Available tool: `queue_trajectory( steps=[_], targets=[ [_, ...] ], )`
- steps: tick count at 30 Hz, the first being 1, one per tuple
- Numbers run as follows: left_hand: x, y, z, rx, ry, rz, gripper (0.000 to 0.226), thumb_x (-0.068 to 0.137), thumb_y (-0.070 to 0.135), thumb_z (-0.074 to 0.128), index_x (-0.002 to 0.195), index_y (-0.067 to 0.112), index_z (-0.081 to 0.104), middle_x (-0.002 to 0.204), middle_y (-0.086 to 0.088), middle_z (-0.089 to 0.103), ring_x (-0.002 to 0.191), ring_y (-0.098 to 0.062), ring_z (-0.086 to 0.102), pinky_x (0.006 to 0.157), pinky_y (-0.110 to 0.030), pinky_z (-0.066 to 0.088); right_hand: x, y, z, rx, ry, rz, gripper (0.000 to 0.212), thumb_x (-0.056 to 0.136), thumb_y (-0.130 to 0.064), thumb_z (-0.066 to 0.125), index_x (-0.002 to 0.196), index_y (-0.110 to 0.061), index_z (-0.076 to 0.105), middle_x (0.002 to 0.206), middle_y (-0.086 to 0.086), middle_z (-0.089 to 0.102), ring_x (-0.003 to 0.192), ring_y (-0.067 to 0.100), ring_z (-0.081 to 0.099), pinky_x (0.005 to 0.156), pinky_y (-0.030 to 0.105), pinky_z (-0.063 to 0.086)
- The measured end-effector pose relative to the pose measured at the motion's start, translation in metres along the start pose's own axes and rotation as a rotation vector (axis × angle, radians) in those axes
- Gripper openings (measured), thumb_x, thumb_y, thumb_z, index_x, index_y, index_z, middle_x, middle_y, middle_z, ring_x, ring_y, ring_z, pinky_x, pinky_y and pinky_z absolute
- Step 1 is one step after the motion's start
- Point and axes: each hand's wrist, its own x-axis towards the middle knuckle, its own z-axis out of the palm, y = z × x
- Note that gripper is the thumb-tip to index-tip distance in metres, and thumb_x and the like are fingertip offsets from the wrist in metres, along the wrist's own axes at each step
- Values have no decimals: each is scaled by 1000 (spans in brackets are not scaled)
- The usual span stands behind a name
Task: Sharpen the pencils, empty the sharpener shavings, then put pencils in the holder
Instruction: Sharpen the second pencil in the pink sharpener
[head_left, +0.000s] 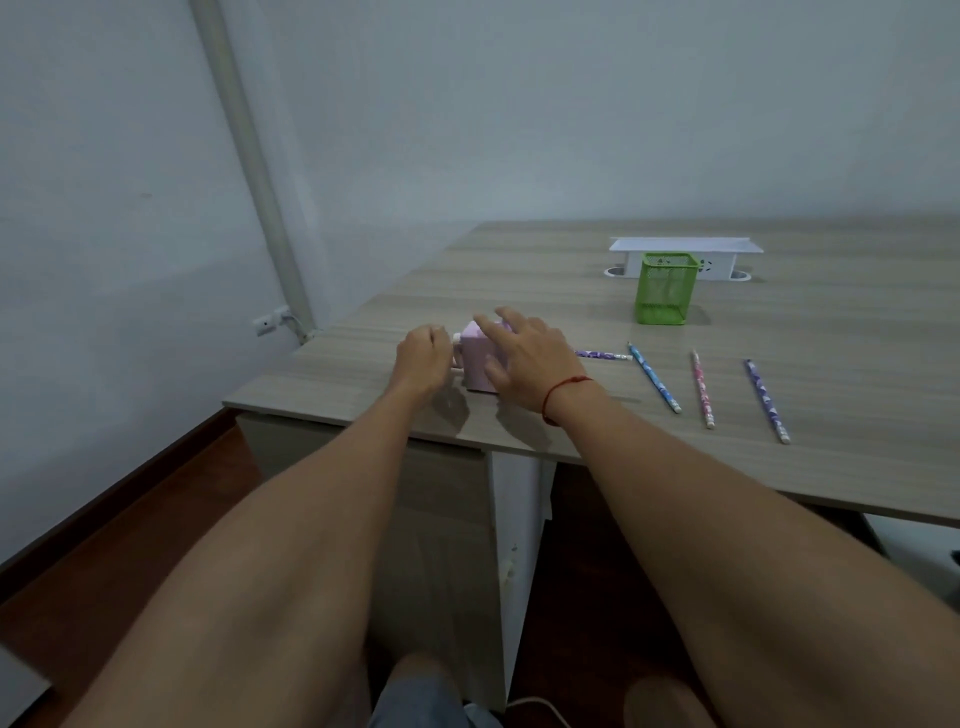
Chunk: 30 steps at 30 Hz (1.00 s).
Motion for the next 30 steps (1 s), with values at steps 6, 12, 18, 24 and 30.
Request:
queue_trajectory(
  steps=[6, 12, 18, 24, 30],
  targets=[
    [-10, -23, -4, 327, -289, 95, 28, 90, 9, 46, 111, 12, 64, 115, -13, 66, 100, -26, 60, 80, -28, 44, 6, -6, 7, -146, -53, 24, 64, 95, -15, 50, 150, -26, 19, 159, 14, 14, 121, 35, 54, 100, 43, 41],
    [-12, -22, -3, 443, -200, 199, 29, 87, 11, 51, 113, 10, 63, 119, -14, 64, 110, -32, 59, 90, -41, 51, 7, -19, 4, -75, -147, 59, 73, 89, -6, 56, 149, -26, 20, 160, 10, 1, 134, 43, 34, 110, 59, 29],
    [-4, -17, 4, 566, -134, 221, 23, 93, 18, 48, 96, 10, 70, 104, -14, 59, 95, -32, 59, 82, -45, 51, 16, -18, 8, -45, -160, 100, 81, 91, -11, 56, 153, -21, 5, 160, 8, 6, 137, 43, 32, 111, 59, 26],
    [1, -18, 8, 600, -94, 235, 20, 92, 18, 51, 94, 6, 67, 104, -14, 59, 94, -34, 59, 82, -43, 51, 16, -23, 21, -140, -83, 113, 66, 96, -13, 46, 152, -13, 11, 159, 11, 13, 135, 46, 32, 112, 58, 28],
    [14, -24, -1, 667, -206, 359, 23, 94, 18, 47, 93, 6, 66, 102, -13, 60, 93, -30, 59, 73, -38, 46, 21, -12, 26, -78, -58, 57, 66, 89, -20, 60, 146, -17, 25, 154, 5, 24, 132, 38, 41, 111, 54, 30]
  ],
)
